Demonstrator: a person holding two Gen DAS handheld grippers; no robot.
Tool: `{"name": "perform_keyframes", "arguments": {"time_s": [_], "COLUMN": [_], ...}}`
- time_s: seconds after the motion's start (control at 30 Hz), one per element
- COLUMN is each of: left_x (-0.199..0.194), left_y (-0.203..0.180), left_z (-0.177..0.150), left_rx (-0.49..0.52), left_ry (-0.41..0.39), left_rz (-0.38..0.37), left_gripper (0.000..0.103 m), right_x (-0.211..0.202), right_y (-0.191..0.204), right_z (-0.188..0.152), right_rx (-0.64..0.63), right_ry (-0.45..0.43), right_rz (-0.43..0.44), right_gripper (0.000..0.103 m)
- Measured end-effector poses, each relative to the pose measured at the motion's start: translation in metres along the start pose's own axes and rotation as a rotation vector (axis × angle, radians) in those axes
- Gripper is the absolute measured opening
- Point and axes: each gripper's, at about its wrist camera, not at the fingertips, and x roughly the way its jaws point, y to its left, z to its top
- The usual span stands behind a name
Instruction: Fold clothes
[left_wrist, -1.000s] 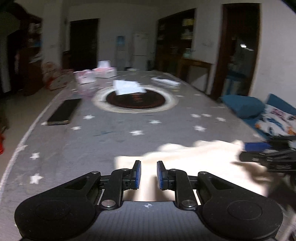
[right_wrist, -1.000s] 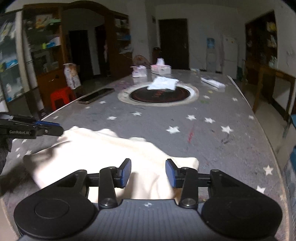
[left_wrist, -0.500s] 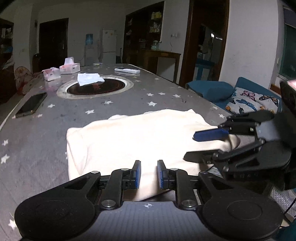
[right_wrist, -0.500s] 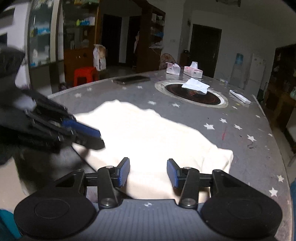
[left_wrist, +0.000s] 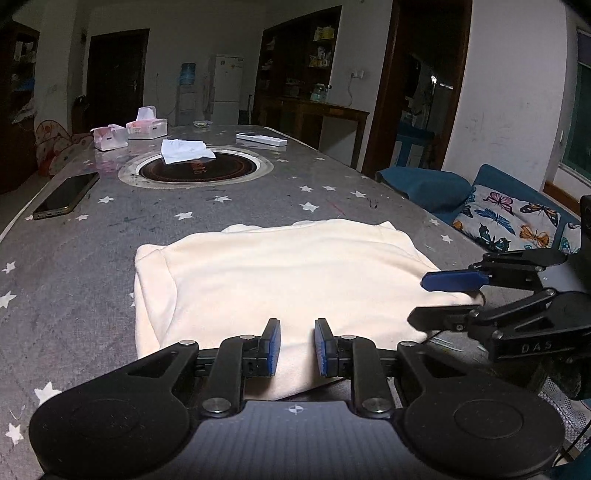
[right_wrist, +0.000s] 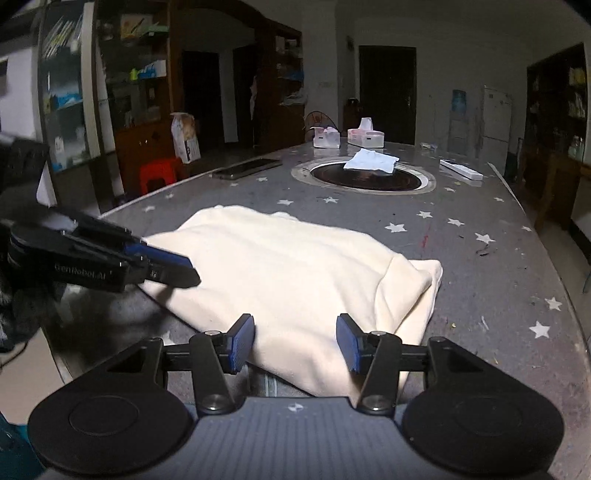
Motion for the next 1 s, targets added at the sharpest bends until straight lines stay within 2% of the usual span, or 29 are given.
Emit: {"name": "perform_keyframes", "arguments": {"time_s": [0.17,0.43,0.57,0.8,0.93,1.0], "left_x": [-0.01,-0.02,-0.02,-0.025,-0.008,-0.007], "left_y": [0.004,0.032,0.044,0.042,0.047,0.049], "left_z": [0.004,0.004,-0.001,0.012,0.009,0.007], "left_rx": [-0.013,-0.113,-0.17,-0.17,-0.179,-0.177], "left_ry": [-0.02,-0.032,-0.033,-0.072,-0.016,-0.013], "left_rz": [0.03,0.093,0.072,0.064,0.084,0.091], "left_gripper": [0.033,0.033,0.033,0.036,0.036,0.036], "right_x": [-0.009,-0.003,-0.002,-0.002,0.009,0.011], "right_y": [-0.006,-0.007,-0.006,-0.005,-0.007,-0.01], "right_z": [0.001,-0.002,-0.003,0.007,0.011,0.013], "right_rx": [0.025,0.011,0.004,0.01,0.022,0.027], "right_ry": [-0.008,0.011,0.011,0.002,0.014,0.022], "right_rz": [-0.012,-0.014,-0.014,0.003,0.02,0.03], "right_gripper": [0.05,0.056,0.058,0.058,0.059,0.059]}}
